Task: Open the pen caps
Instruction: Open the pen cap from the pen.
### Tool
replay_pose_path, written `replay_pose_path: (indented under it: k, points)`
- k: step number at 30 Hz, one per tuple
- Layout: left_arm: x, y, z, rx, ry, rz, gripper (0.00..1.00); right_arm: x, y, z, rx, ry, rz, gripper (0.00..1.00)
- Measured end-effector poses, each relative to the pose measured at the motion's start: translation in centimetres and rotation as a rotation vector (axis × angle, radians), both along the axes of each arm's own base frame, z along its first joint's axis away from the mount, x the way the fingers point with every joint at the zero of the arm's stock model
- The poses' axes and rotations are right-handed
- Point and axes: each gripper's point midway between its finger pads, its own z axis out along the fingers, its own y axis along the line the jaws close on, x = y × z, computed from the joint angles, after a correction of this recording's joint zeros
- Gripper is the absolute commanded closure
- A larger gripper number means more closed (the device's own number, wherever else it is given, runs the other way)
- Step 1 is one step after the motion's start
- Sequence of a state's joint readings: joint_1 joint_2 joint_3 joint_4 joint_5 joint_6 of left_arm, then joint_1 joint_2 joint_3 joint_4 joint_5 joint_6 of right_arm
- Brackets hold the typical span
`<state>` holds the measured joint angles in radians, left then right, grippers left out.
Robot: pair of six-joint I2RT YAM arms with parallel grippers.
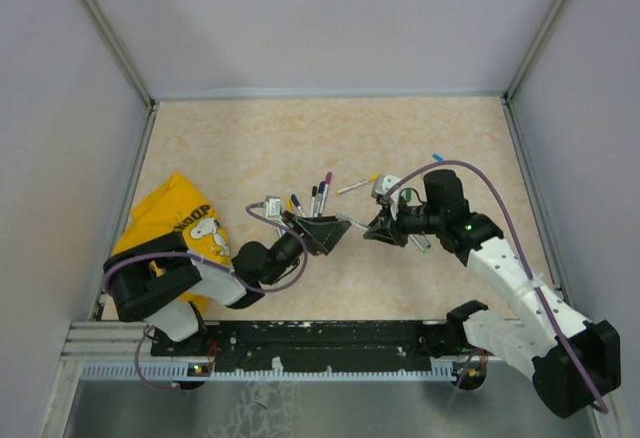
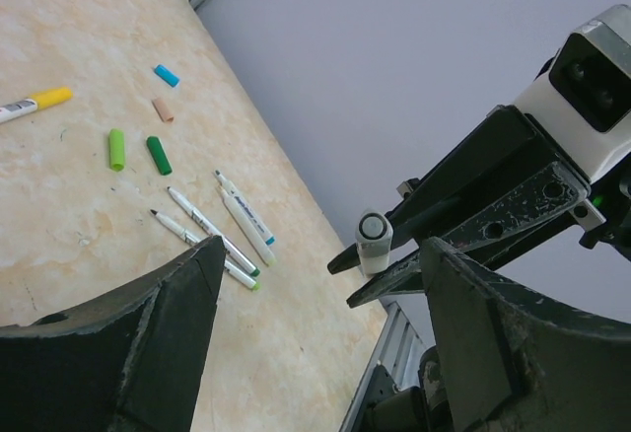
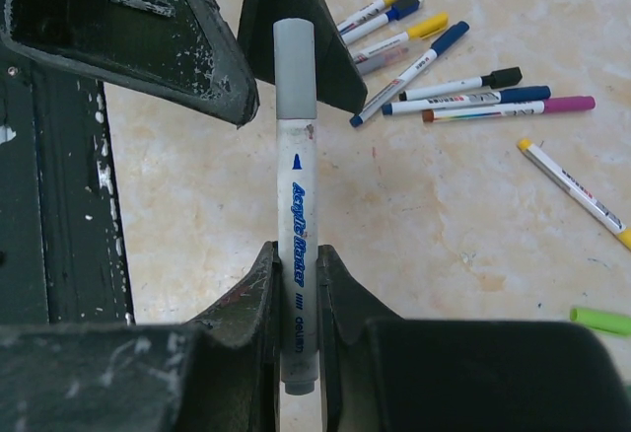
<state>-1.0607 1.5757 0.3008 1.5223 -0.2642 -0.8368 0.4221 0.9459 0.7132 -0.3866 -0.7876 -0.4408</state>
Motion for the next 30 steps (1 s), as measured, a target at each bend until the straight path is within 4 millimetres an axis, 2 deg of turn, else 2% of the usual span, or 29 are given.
replay_pose_path:
  k: [3, 7, 14, 19, 26, 30]
  points:
    - [0.3, -0.1, 0.5, -0.013, -0.005, 0.011, 0.24, 0.0, 0.0, -0.1, -0.002, 0.004, -0.001, 1.00]
    - [0.5, -0.3, 1.3, -0.030, -0.015, 0.018, 0.44, 0.0, 0.0, -0.2, -0.004, 0.007, -0.001, 1.00]
    - [0.8, -0.8, 1.7, -0.040, -0.019, 0.016, 0.70, 0.1, 0.0, -0.3, -0.005, 0.006, -0.003, 1.00]
    - [0.8, -1.2, 2.0, -0.049, -0.021, 0.005, 0.98, 0.2, -0.1, -0.7, -0.014, 0.013, -0.010, 1.00]
    - [1.2, -0.9, 2.2, -0.057, -0.019, 0.020, 1.00, 0.3, 0.0, -0.6, -0.011, 0.001, -0.001, 1.00]
    - [1.6, 0.6, 3.5, -0.081, -0.042, 0.028, 1.00, 0.7, 0.6, 0.2, 0.022, -0.037, 0.024, 1.00]
